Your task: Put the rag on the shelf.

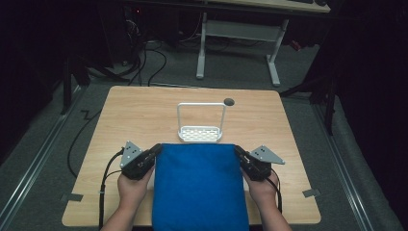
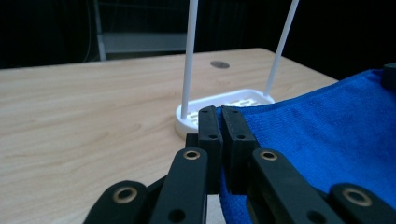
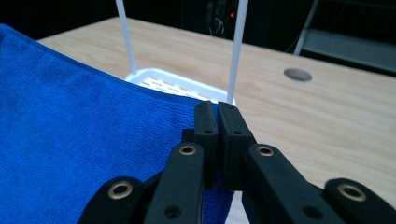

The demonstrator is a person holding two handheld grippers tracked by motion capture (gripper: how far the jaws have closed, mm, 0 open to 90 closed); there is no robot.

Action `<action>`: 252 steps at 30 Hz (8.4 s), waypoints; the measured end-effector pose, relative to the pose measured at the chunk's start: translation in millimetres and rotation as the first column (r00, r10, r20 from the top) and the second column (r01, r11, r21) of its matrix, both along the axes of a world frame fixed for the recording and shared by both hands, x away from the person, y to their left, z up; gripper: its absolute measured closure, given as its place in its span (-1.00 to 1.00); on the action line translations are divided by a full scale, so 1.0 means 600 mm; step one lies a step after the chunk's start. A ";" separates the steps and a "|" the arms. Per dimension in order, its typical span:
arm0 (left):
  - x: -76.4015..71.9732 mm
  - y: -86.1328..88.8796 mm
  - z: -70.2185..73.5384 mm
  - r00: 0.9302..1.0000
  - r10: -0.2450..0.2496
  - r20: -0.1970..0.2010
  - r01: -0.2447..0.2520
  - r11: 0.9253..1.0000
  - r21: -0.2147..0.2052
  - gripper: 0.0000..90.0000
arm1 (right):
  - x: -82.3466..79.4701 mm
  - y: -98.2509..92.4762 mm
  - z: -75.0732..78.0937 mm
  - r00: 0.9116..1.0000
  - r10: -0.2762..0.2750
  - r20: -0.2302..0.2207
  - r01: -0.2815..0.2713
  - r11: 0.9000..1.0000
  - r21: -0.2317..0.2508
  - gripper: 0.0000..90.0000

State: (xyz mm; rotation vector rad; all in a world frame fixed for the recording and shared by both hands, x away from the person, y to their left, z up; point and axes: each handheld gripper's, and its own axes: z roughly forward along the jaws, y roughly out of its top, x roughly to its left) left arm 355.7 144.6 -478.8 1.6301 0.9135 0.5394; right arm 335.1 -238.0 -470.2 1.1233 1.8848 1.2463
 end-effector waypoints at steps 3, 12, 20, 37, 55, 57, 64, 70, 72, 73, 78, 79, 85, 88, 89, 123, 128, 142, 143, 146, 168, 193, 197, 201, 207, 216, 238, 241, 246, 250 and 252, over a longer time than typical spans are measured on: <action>-0.007 0.003 0.011 1.000 0.005 0.027 -0.005 1.000 -0.015 0.95 | -0.006 0.005 0.011 1.000 0.011 0.020 -0.011 1.000 0.003 0.96; -0.024 0.005 0.039 0.996 0.003 0.088 0.002 0.998 -0.056 0.94 | -0.023 0.006 0.041 0.996 0.019 0.090 -0.022 0.999 0.029 0.96; -0.046 0.003 0.069 0.988 -0.007 0.157 0.019 0.997 -0.073 0.95 | -0.042 0.004 0.066 0.988 0.021 0.150 -0.028 0.999 0.044 0.96; -0.088 -0.002 0.120 0.962 -0.030 0.272 0.063 0.992 -0.113 0.95 | -0.081 0.006 0.118 0.962 0.032 0.271 -0.056 0.995 0.084 0.96; -0.051 0.013 0.202 0.928 0.017 0.371 0.027 0.993 -0.113 0.96 | -0.078 -0.005 0.197 0.930 0.012 0.367 -0.060 0.991 0.121 0.96; -0.038 0.017 0.208 0.928 0.031 0.371 0.013 0.993 -0.116 0.96 | -0.069 -0.006 0.204 0.931 0.003 0.365 -0.051 0.991 0.122 0.96; -0.003 0.013 0.218 0.930 0.059 0.364 -0.024 0.994 -0.102 0.96 | -0.037 -0.010 0.218 0.934 -0.031 0.357 -0.012 0.993 0.118 0.96; 0.017 0.004 0.219 0.931 0.072 0.359 -0.037 0.994 -0.103 0.96 | -0.016 -0.009 0.227 0.931 -0.049 0.361 0.006 0.993 0.119 0.96; 0.026 0.001 0.222 0.931 0.076 0.358 -0.044 0.994 -0.098 0.96 | -0.008 -0.010 0.230 0.933 -0.053 0.355 0.011 0.993 0.119 0.96; 0.030 0.000 0.224 0.931 0.078 0.357 -0.048 0.994 -0.094 0.96 | -0.003 -0.010 0.231 0.934 -0.056 0.352 0.015 0.993 0.119 0.96; 0.059 -0.007 0.232 0.931 0.088 0.353 -0.070 0.996 -0.064 0.96 | 0.021 -0.011 0.244 0.939 -0.061 0.340 0.023 0.993 0.113 0.96; 0.066 -0.009 0.234 0.932 0.088 0.350 -0.073 0.996 -0.055 0.96 | 0.026 -0.010 0.247 0.939 -0.061 0.338 0.024 0.993 0.115 0.96; 0.106 -0.018 0.247 0.937 0.097 0.337 -0.103 0.995 -0.002 0.96 | 0.063 -0.007 0.262 0.943 -0.067 0.325 0.034 0.994 0.106 0.96; 0.126 -0.021 0.257 0.937 0.104 0.333 -0.115 0.993 0.014 0.96 | 0.089 -0.009 0.269 0.947 -0.073 0.312 0.037 0.992 0.122 0.96; 0.133 -0.023 0.260 0.938 0.105 0.331 -0.119 0.993 0.022 0.96 | 0.098 -0.010 0.271 0.948 -0.079 0.310 0.042 0.992 0.122 0.96; 0.313 -0.033 0.128 0.999 0.052 -0.004 -0.051 0.987 0.151 0.96 | 0.308 -0.010 0.149 0.992 -0.122 0.024 0.122 0.993 0.009 0.96; 0.304 -0.035 0.095 0.998 0.035 -0.055 -0.026 0.988 0.155 0.96 | 0.298 -0.011 0.123 0.994 -0.109 -0.002 0.109 0.994 0.010 0.96; 0.275 -0.035 0.009 0.986 0.021 -0.167 0.001 0.991 0.133 0.96 | 0.279 -0.008 0.039 0.990 -0.100 -0.096 0.101 0.995 0.005 0.96; 0.274 -0.036 0.005 0.985 0.020 -0.173 0.002 0.991 0.130 0.96 | 0.279 -0.006 0.036 0.990 -0.098 -0.104 0.099 0.995 0.002 0.96; 0.273 -0.039 -0.002 0.983 0.015 -0.181 0.009 0.991 0.130 0.96 | 0.279 -0.001 0.027 0.989 -0.090 -0.114 0.090 0.996 -0.002 0.96; 0.263 -0.052 -0.045 0.968 -0.007 -0.249 0.044 0.988 0.145 0.96 | 0.281 0.004 -0.021 0.979 -0.077 -0.190 0.084 0.996 0.030 0.95; 0.246 -0.016 0.003 0.982 0.086 -0.171 -0.063 0.989 0.136 0.28 | 0.260 -0.018 0.025 0.985 -0.107 -0.138 0.110 0.994 0.015 0.41; 0.239 -0.011 0.013 0.983 0.091 -0.160 -0.069 0.988 0.140 0.28 | 0.251 -0.025 0.038 0.985 -0.120 -0.127 0.122 0.992 0.010 0.31; 0.229 -0.005 0.021 0.984 0.089 -0.156 -0.069 0.989 0.131 0.25 | 0.241 -0.035 0.050 0.985 -0.128 -0.116 0.129 0.992 -0.001 0.23; 0.210 0.008 0.029 0.984 0.095 -0.151 -0.076 0.989 0.125 0.21 | 0.218 -0.052 0.058 0.986 -0.141 -0.093 0.143 0.990 0.014 0.20; 0.180 0.036 0.019 0.978 0.122 -0.169 -0.100 0.986 0.131 0.15 | 0.180 -0.056 0.052 0.986 -0.150 -0.077 0.145 0.988 -0.057 0.11; 0.066 0.035 -0.003 0.987 0.032 -0.155 -0.005 0.986 0.169 0.02 | 0.067 -0.033 0.034 0.998 -0.057 -0.035 0.053 0.994 -0.094 -0.06; 0.045 0.032 -0.009 0.987 0.007 -0.161 0.020 0.986 0.168 0.01 | 0.050 -0.031 0.026 0.998 -0.043 -0.042 0.039 0.996 -0.085 -0.08; 0.015 0.026 -0.017 0.986 -0.021 -0.163 0.049 0.985 0.168 0.01 | 0.016 -0.021 0.010 0.999 -0.019 -0.048 0.014 0.996 -0.091 -0.10; -0.008 0.017 -0.031 0.982 -0.046 -0.181 0.079 0.980 0.181 0.00 | -0.011 -0.012 -0.002 0.999 0.002 -0.051 -0.008 0.994 -0.105 -0.12; -0.020 0.011 -0.038 0.981 -0.051 -0.187 0.089 0.976 0.199 0.00 | -0.023 -0.008 -0.009 0.998 0.008 -0.063 -0.015 0.995 -0.103 -0.12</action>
